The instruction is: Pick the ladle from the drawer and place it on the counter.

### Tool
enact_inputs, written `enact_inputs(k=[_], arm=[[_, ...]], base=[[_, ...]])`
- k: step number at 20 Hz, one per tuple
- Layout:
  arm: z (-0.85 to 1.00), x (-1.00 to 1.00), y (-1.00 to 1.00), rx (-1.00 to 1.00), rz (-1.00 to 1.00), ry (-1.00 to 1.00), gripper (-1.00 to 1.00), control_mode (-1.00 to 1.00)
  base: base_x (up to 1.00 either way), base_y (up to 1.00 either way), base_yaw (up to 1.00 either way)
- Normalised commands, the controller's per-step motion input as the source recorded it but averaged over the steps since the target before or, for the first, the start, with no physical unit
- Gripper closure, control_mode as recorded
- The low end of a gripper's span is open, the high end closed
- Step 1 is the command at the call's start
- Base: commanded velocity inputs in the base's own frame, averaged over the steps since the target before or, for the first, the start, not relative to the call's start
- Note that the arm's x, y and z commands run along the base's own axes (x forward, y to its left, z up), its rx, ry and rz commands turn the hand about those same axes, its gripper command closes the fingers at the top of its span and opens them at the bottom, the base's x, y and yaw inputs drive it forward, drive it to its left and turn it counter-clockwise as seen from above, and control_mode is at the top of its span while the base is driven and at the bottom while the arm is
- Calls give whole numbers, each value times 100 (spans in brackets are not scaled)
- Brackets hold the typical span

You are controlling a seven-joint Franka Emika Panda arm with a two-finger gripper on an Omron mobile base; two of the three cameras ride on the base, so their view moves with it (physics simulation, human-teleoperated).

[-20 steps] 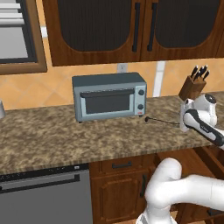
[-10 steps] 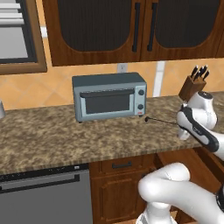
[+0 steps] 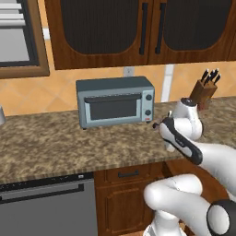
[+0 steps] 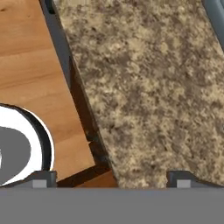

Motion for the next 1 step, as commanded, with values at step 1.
enact_inputs(k=[1], arm=[[0,22,100,-5,-4,0,-100,-100]], base=[[0,0,0]])
